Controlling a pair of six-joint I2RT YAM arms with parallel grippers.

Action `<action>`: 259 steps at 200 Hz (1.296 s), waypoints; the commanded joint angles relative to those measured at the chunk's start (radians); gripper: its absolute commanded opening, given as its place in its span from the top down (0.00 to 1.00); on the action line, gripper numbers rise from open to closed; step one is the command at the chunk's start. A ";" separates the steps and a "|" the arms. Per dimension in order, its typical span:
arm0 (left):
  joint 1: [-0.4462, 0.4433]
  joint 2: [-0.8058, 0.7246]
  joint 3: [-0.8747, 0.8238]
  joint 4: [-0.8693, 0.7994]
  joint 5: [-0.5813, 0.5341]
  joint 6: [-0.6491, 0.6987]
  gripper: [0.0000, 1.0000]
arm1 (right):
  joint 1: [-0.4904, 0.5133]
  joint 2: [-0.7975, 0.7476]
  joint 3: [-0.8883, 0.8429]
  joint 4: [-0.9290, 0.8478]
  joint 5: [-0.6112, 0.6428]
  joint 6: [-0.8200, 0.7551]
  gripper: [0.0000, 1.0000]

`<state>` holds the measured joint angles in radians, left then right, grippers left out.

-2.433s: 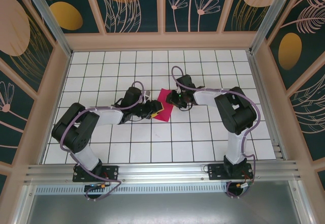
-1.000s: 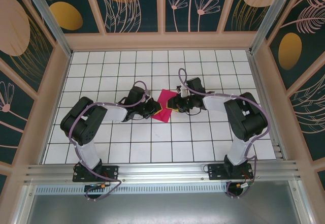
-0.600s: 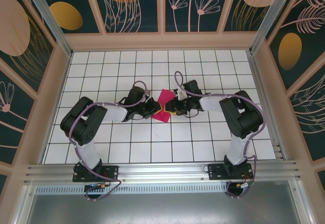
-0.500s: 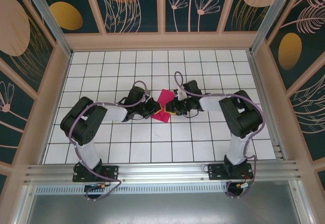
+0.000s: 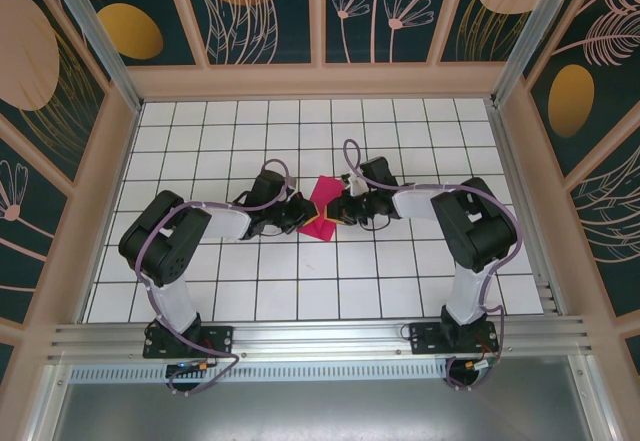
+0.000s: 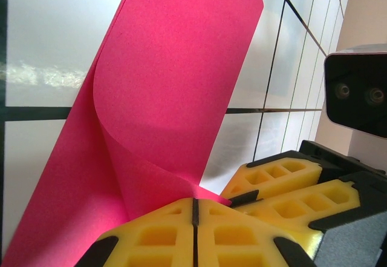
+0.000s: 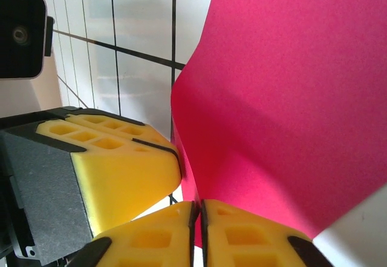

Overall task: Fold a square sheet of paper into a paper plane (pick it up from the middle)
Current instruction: Fold the triangle a second time at the center of the table.

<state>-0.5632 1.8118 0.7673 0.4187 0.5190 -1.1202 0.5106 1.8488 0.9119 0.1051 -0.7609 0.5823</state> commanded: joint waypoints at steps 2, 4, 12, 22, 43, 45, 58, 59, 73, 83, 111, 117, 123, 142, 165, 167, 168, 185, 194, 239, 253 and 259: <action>-0.006 -0.016 -0.003 0.009 0.016 0.000 0.90 | 0.000 0.013 0.018 0.041 -0.019 0.002 0.83; -0.005 -0.016 -0.003 0.010 0.016 -0.001 0.90 | -0.001 0.013 0.018 0.041 -0.019 0.002 0.83; -0.006 -0.015 -0.003 0.009 0.016 -0.001 0.90 | -0.001 0.015 0.018 0.041 -0.016 0.001 0.83; -0.006 -0.015 -0.003 0.010 0.016 -0.002 0.90 | 0.000 0.018 0.018 0.039 -0.010 0.001 0.83; -0.006 -0.017 -0.002 0.011 0.017 -0.001 0.90 | 0.000 0.023 0.018 0.036 0.002 0.001 0.88; -0.006 -0.017 -0.002 0.010 0.017 -0.001 0.90 | -0.001 0.023 0.018 0.035 0.005 0.000 0.88; -0.006 -0.019 0.000 0.011 0.018 -0.001 0.90 | -0.001 0.026 0.023 0.020 0.024 -0.005 0.93; -0.006 -0.019 0.000 0.011 0.019 -0.001 0.90 | -0.001 0.026 0.024 0.019 0.026 -0.005 0.93; -0.006 -0.023 0.003 0.013 0.023 -0.001 0.90 | -0.004 0.024 0.028 -0.003 0.062 -0.013 0.95; -0.005 -0.026 0.004 0.019 0.027 -0.004 0.88 | -0.007 0.023 0.032 -0.025 0.089 -0.023 0.96; -0.007 -0.034 -0.018 0.100 0.059 -0.026 0.80 | -0.017 0.018 0.034 -0.065 0.146 -0.041 0.96; -0.006 -0.033 -0.020 0.112 0.066 -0.030 0.79 | -0.019 0.016 0.035 -0.070 0.152 -0.044 0.96; -0.006 -0.031 -0.020 0.121 0.072 -0.031 0.78 | -0.020 0.016 0.035 -0.076 0.157 -0.045 0.96; -0.006 -0.028 -0.015 0.136 0.089 -0.030 0.77 | -0.022 0.015 0.038 -0.088 0.172 -0.052 0.96; -0.008 -0.015 0.001 0.127 0.100 -0.023 0.77 | -0.024 0.015 0.042 -0.099 0.188 -0.055 0.96; -0.010 -0.013 0.004 0.125 0.102 -0.022 0.77 | -0.024 0.015 0.043 -0.098 0.189 -0.055 0.96; -0.010 -0.012 0.004 0.124 0.101 -0.022 0.77 | -0.023 0.014 0.043 -0.098 0.191 -0.055 0.96; -0.018 0.002 0.021 0.102 0.103 -0.009 0.77 | -0.024 0.014 0.047 -0.103 0.199 -0.055 0.96; -0.022 0.009 0.032 0.092 0.103 -0.003 0.78 | -0.024 0.013 0.047 -0.105 0.203 -0.055 0.96; -0.033 0.037 0.059 0.070 0.103 0.008 0.79 | -0.026 -0.002 0.042 -0.121 0.233 -0.062 0.96; -0.036 0.043 0.064 0.066 0.104 0.011 0.79 | -0.030 -0.006 0.038 -0.125 0.238 -0.062 0.96; -0.037 0.046 0.067 0.064 0.104 0.013 0.79 | -0.030 -0.009 0.039 -0.124 0.239 -0.062 0.96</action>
<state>-0.5926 1.8351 0.8070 0.5041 0.6033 -1.1316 0.4900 1.8603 0.9360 0.0059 -0.5480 0.5468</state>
